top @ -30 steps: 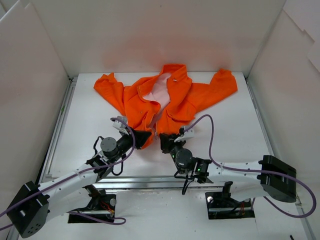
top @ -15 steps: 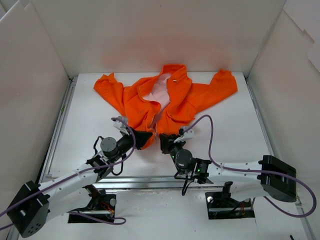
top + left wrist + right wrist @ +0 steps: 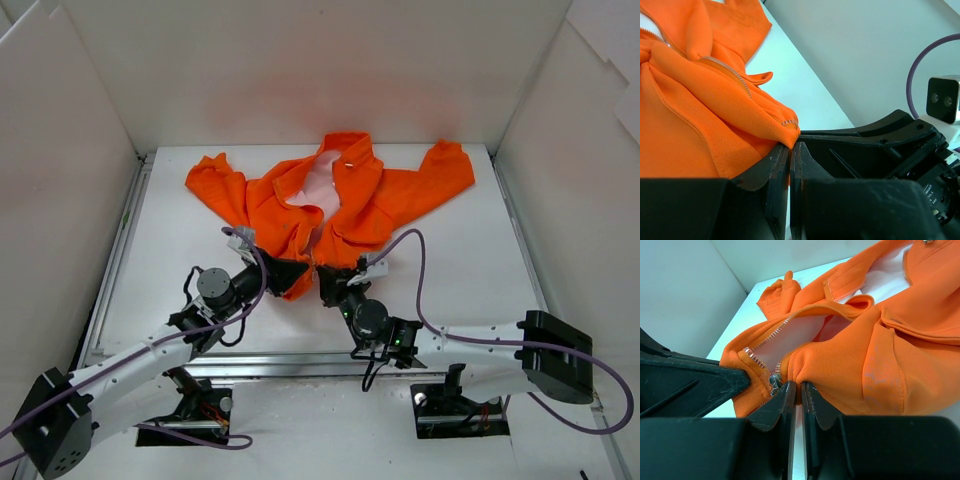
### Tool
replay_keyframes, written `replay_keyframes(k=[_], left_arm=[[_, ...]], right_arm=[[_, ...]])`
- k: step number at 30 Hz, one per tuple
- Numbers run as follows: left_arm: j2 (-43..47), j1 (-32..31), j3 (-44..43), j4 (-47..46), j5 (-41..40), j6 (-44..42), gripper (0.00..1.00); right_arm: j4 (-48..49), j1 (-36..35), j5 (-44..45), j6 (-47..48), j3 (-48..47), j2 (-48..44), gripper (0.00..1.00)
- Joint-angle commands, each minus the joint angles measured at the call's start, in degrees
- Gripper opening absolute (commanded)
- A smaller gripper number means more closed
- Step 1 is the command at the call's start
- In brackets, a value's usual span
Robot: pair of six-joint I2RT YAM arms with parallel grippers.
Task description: Zip up the jacket
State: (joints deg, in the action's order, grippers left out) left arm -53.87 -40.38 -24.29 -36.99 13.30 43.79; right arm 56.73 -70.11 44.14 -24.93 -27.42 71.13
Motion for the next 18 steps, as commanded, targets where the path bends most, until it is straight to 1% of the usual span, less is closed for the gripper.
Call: replay_keyframes(k=[1, 10, 13, 18], left_arm=[[2.4, 0.0, -4.4, -1.3, 2.8, 0.9, 0.0], [1.3, 0.0, -7.3, 5.9, 3.0, -1.8, 0.0], [1.3, 0.0, -7.3, 6.3, 3.5, -2.3, 0.0], [0.9, 0.0, -8.0, 7.8, 4.1, -1.4, 0.0]], right_arm=[[7.3, -1.3, 0.2, 1.8, -1.1, -2.1, 0.0], [6.5, -1.9, 0.2, 3.0, -1.7, -4.1, 0.0], [4.6, -1.9, -0.6, 2.9, -1.8, -5.4, 0.0], [5.2, -2.0, -2.5, 2.4, -1.0, -6.7, 0.0]])
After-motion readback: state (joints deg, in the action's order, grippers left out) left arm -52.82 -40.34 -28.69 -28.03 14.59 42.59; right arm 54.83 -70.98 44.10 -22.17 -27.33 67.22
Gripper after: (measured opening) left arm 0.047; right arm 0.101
